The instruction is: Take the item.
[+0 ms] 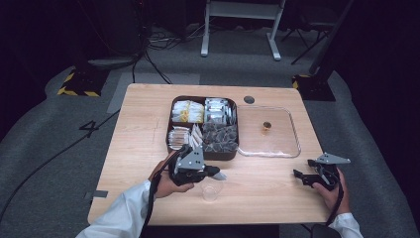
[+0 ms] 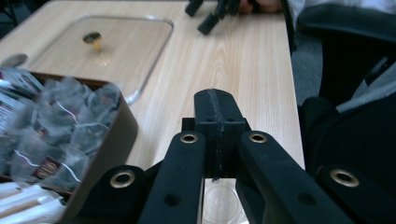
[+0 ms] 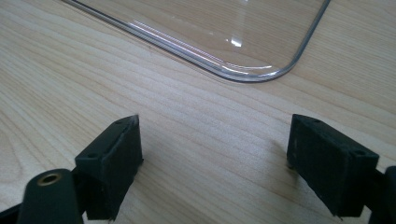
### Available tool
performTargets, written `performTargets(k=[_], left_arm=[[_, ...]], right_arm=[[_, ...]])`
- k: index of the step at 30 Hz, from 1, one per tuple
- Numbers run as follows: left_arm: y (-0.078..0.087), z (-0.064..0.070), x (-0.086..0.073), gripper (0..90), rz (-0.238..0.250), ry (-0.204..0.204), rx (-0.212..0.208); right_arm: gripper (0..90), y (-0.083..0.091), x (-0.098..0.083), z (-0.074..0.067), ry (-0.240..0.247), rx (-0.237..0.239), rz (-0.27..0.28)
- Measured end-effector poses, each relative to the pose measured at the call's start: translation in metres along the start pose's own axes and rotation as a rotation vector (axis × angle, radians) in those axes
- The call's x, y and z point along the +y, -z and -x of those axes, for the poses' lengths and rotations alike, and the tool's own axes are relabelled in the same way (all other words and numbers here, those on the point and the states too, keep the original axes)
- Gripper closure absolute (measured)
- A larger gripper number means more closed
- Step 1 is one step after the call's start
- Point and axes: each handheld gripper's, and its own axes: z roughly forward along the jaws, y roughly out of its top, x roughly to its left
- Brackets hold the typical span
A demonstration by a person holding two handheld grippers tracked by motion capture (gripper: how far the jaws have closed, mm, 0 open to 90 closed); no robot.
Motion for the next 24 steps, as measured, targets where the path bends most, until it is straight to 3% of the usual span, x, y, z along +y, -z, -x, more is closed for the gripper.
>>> performTargets(k=[11, 20, 24], left_arm=[[-0.015, -0.001, -0.024, 90.0, -0.033, 0.057, -0.018], [-0.019, -0.002, -0.032, 89.7, -0.050, 0.064, -0.035], [-0.021, -0.001, -0.032, 75.9, -0.048, 0.057, -0.023]], right_arm=[[18.3, 0.000, 0.000, 0.000, 0.001, 0.000, 0.001], [18.3, 0.000, 0.000, 0.000, 0.001, -0.001, 0.000], [18.3, 0.000, 0.000, 0.000, 0.002, -0.001, 0.001]])
